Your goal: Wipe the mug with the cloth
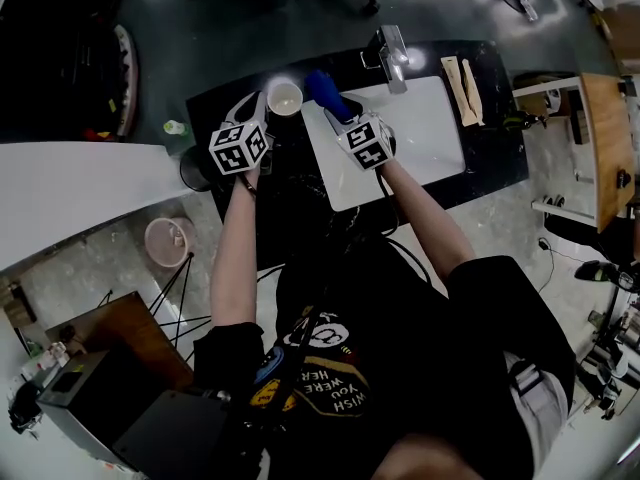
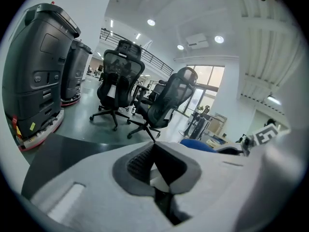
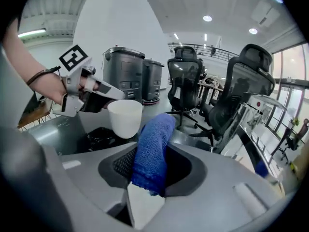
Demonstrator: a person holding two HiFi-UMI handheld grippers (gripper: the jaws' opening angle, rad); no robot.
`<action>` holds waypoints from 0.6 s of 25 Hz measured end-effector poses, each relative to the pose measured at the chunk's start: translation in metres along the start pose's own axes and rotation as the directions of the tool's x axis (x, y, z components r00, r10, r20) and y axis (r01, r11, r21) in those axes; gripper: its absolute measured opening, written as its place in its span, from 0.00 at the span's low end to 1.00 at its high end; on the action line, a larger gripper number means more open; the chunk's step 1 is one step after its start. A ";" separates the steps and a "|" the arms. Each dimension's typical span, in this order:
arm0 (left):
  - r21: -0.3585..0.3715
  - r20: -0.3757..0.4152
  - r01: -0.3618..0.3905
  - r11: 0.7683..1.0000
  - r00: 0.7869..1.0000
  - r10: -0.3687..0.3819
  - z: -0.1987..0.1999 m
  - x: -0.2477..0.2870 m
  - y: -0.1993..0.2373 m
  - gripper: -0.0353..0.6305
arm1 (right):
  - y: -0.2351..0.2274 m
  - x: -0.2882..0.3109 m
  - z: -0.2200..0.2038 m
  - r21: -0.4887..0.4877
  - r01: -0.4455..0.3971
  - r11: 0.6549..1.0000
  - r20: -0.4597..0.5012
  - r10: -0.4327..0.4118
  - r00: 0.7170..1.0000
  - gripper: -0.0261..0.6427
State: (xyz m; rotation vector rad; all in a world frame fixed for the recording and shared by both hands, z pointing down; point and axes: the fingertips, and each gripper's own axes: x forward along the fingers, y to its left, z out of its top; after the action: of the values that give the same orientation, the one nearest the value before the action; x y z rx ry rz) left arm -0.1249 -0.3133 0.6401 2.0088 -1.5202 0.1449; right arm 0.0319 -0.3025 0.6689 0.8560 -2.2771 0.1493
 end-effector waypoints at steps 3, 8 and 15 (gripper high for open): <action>0.001 0.000 -0.001 1.000 1.000 0.001 0.000 0.000 -0.001 0.06 | 0.014 0.016 0.011 -0.061 -0.050 0.997 -0.019 0.049 0.999 0.25; 0.010 -0.002 -0.019 1.000 1.000 0.019 -0.001 0.001 0.002 0.06 | 0.071 -0.015 -0.009 -0.150 -0.184 0.971 -0.030 0.182 0.983 0.25; 0.026 -0.005 -0.005 1.000 1.000 0.005 0.001 0.001 -0.003 0.06 | 0.005 -0.015 -0.005 0.015 -0.052 0.999 0.039 0.051 0.998 0.25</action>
State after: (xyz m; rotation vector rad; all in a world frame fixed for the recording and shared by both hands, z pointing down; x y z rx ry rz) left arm -0.1225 -0.3138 0.6389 2.0239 -1.5278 0.1725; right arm 0.0396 -0.2890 0.6639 0.8154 -2.3383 0.1753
